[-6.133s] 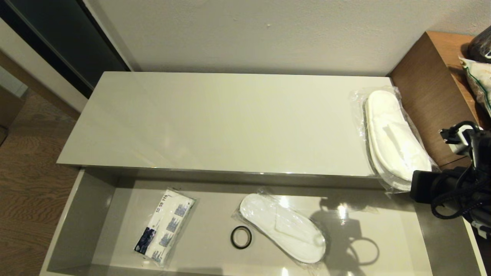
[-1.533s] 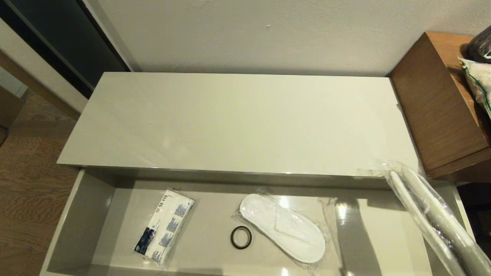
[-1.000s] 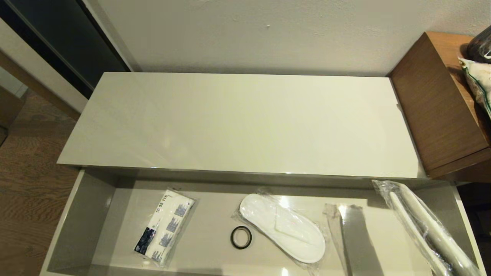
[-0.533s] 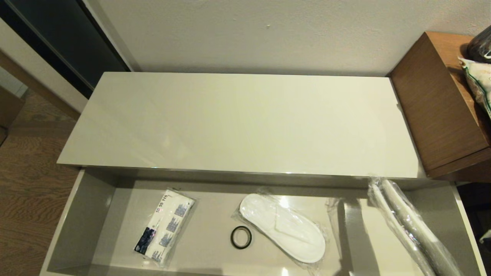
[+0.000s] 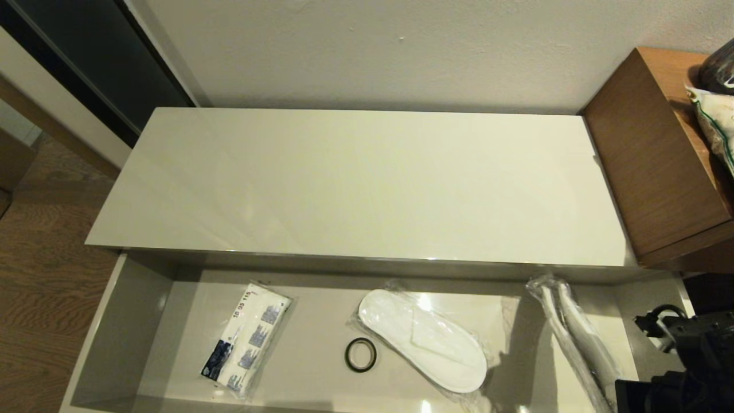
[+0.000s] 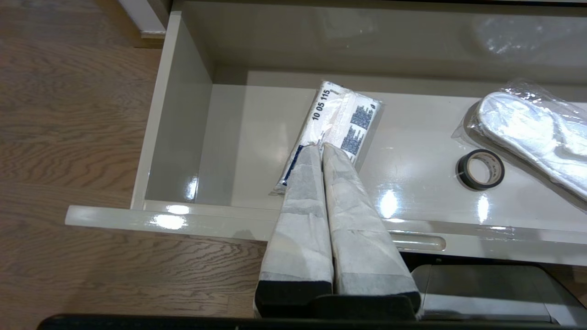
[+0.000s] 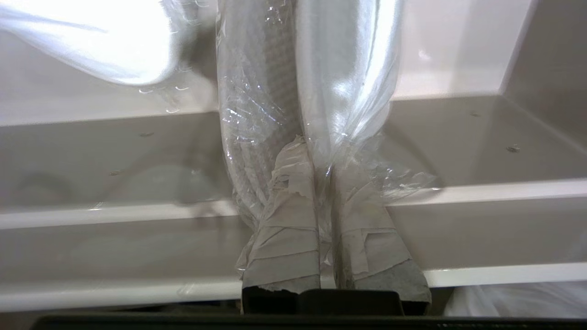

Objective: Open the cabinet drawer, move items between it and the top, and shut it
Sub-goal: Put the disposable slippers in the drawer

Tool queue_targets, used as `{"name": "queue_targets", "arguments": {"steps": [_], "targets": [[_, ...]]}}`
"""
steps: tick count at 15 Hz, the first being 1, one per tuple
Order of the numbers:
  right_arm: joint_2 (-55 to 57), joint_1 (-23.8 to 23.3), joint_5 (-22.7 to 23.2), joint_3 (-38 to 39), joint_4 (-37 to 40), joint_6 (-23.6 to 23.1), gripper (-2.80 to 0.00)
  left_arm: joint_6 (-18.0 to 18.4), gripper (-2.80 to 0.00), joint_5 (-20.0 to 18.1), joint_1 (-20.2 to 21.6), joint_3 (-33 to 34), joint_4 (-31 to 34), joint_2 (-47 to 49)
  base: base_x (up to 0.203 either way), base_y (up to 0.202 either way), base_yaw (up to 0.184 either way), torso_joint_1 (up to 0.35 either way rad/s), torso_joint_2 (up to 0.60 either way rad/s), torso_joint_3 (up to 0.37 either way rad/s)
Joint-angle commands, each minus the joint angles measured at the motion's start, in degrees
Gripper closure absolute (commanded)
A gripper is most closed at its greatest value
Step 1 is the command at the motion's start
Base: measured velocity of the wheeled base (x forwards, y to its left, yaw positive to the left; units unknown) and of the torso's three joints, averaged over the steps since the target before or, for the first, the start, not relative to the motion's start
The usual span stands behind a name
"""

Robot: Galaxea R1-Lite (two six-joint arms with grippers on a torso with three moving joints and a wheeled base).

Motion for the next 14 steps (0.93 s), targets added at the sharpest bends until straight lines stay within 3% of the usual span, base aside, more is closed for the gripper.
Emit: {"name": "queue_targets", "arguments": {"steps": [1, 5, 8, 11, 14], "targets": [[9.0, 1.39, 0.0, 0.2, -2.26, 1.21, 0.0, 0.02, 0.0, 0.02, 0.05, 0.0, 0.0, 0.0, 0.0, 0.0, 0.0, 0.0, 0.0, 0.0], [21.62, 5.38, -4.01, -0.25, -12.63, 4.07, 0.0, 0.02, 0.0, 0.02, 0.09, 0.0, 0.0, 0.01, 0.0, 0.0, 0.0, 0.0, 0.0, 0.0], [29.21, 6.89, -6.94, -0.72, -25.75, 4.74, 0.0, 0.02, 0.0, 0.02, 0.03, 0.0, 0.0, 0.0, 0.0, 0.0, 0.0, 0.0, 0.0, 0.0], [32.63, 7.13, -11.13, -2.55, -29.03, 7.14, 0.0, 0.02, 0.0, 0.02, 0.07, 0.0, 0.0, 0.07, 0.0, 0.0, 0.0, 0.0, 0.0, 0.0], [34.26, 7.05, -11.57, -3.61, -30.07, 7.37, 0.0, 0.02, 0.0, 0.02, 0.01, 0.0, 0.0, 0.0, 0.0, 0.0, 0.0, 0.0, 0.0, 0.0]]}}
